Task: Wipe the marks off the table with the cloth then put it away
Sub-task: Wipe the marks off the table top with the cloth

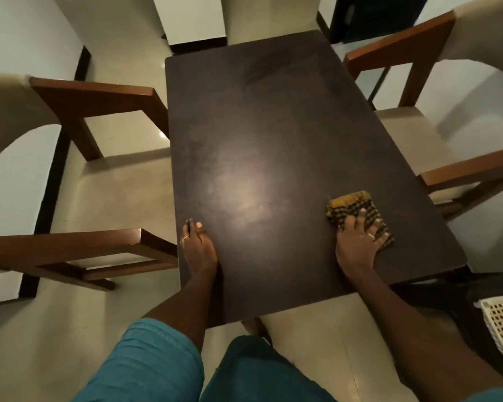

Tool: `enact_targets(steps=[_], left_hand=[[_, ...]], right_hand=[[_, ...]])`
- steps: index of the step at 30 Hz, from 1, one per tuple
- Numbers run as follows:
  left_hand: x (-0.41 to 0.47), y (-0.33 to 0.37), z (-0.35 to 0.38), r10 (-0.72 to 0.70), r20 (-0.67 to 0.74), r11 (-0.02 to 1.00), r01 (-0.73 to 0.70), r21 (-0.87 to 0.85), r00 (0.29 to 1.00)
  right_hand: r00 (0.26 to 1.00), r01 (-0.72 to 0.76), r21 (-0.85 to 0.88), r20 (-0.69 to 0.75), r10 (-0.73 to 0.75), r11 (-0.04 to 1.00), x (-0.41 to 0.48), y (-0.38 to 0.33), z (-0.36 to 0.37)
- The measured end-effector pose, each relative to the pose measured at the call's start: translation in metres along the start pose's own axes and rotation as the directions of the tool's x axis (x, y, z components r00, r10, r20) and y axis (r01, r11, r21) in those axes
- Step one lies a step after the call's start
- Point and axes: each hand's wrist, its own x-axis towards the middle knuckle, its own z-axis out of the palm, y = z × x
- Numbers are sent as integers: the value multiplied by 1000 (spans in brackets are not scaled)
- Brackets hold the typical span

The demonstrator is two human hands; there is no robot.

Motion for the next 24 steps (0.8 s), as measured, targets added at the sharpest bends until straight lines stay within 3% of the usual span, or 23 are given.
enact_targets(steps=[2, 6, 8, 11, 13, 17, 24], left_hand=[[6, 4, -1, -2, -16, 1000, 2, -9, 1000], [20, 7, -3, 6, -42, 1000, -7, -19, 999], [27, 8, -5, -2, -64, 999, -1, -42, 998], [42, 10, -11, 9, -102, 1000, -12, -27, 995], [53, 8, -17, 11, -99, 1000, -13, -21, 995], [73, 4, -27, -49, -90, 997, 43, -68, 995], [86, 12, -23, -82, -27, 989, 78, -125, 996]], right_hand=[[990, 125, -84, 75, -119, 989, -8, -33, 5], [901, 392, -47, 223, -372, 919, -38, -106, 13], [802, 582, -99, 237, -549, 807, -60, -134, 23], [590, 805, -112, 242, -770, 582, -81, -164, 34], [519, 855, -116, 221, -826, 506, -79, -174, 38], [458, 889, -103, 214, -863, 446, -52, -193, 39], [462, 884, -36, 206, -862, 465, 11, -257, 30]])
